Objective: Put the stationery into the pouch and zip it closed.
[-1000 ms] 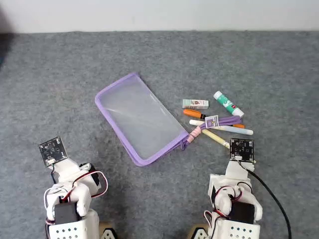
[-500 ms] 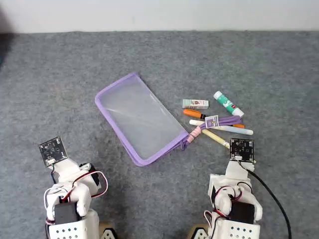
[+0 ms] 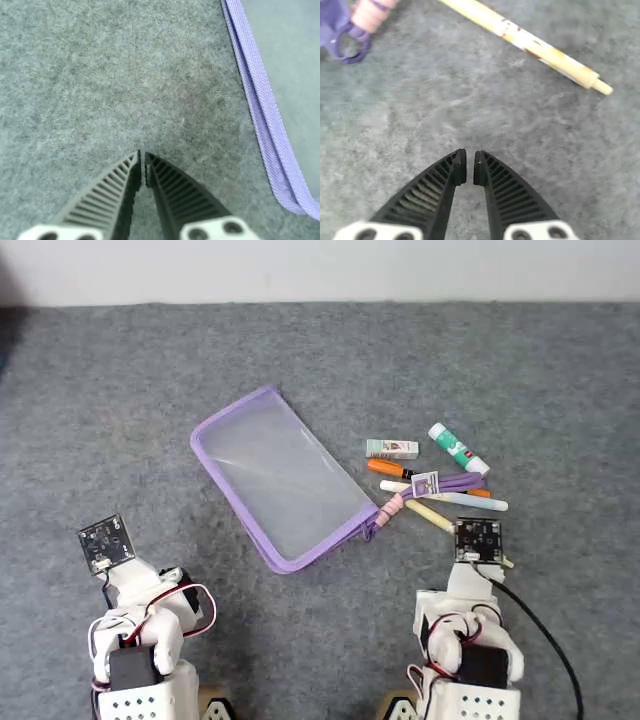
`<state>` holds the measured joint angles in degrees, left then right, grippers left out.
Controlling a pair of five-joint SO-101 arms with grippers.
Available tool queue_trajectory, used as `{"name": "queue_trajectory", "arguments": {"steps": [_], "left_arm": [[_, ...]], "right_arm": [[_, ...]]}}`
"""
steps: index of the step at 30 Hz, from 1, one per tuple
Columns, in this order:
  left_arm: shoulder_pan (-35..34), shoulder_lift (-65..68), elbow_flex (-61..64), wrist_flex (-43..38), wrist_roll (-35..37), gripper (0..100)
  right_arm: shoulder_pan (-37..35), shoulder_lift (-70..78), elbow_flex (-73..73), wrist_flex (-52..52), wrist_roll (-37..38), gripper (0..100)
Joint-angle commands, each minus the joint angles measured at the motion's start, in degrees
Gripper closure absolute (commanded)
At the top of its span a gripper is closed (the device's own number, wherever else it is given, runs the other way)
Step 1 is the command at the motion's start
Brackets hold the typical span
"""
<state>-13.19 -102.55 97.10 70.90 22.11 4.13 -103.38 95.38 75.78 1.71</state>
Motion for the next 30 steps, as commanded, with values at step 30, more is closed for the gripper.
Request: {"name": "queue_trajectory", "arguments": {"steps": [30], "left_arm": [[-0.3,0.2,-0.7,0.2,0.5,98]], "right_arm": [[-14.8,-0.5,1.0,-0.8,-0.4,94.1]]}}
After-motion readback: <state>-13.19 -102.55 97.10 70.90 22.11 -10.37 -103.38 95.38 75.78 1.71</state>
